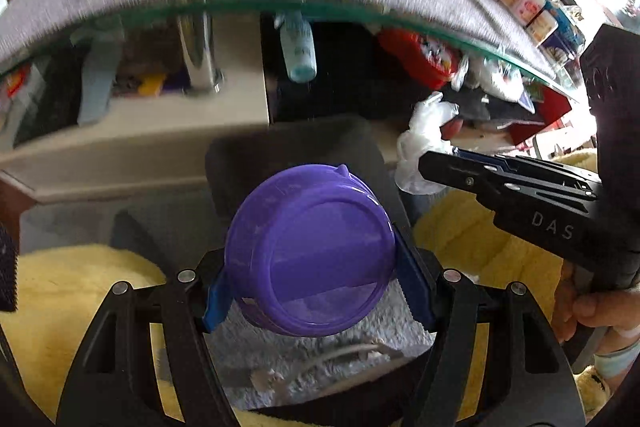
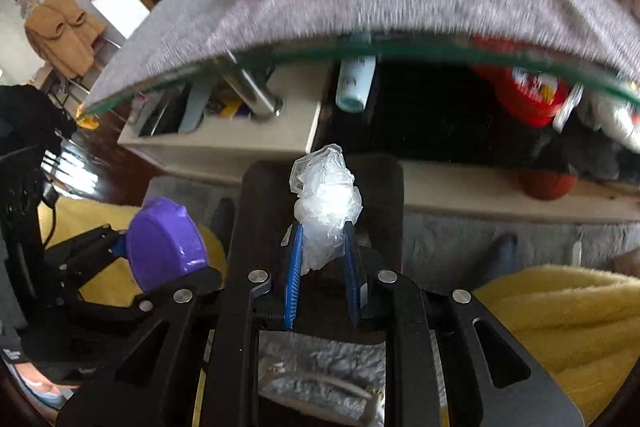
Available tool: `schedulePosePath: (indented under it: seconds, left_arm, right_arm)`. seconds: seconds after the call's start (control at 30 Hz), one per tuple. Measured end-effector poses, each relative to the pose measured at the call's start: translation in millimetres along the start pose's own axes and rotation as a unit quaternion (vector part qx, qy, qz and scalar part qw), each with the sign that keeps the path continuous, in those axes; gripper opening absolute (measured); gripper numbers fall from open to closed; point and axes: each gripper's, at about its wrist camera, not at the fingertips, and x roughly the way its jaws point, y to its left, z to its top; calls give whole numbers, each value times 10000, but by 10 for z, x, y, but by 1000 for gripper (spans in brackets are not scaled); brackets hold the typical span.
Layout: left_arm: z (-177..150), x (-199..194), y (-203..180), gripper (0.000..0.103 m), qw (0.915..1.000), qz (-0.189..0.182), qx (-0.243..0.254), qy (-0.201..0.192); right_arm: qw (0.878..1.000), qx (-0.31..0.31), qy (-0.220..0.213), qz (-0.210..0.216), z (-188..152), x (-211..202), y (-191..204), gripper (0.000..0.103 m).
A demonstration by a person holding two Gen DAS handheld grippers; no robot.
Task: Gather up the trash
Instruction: 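Lower the purple lid and white bag into the grey bin and open both tools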
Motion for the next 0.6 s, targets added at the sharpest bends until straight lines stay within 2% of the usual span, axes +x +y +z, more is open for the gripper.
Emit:
schedulePosePath:
  seconds: [0.17,0.37,0.43,0.47,0.5,0.6]
  left_arm:
    - [-60,166,6,66,9997,-5,16,235]
    - [-35,223,20,66,9994,-46,-19,328]
    - [-23,239,27,67,9994,-44,-29,345]
    - [-18,240,26,68,9994,-42,-28,351]
    - [-11,239,28,71,9994,-32,-28,348]
    - [-3,230,37,81,9995,43,-14,303]
  right_arm:
    - [9997,99,222,7,-20,143,-31,22]
    - [9995,112,289,3,19,187,7,24]
    - [9995,134,302,-2,39,196,8,33]
    - [9995,160,289,2,50,196,1,47]
    - [9995,173,267,4,57,191,-6,53]
    - [9995,237,206,6,93,165,-32,53]
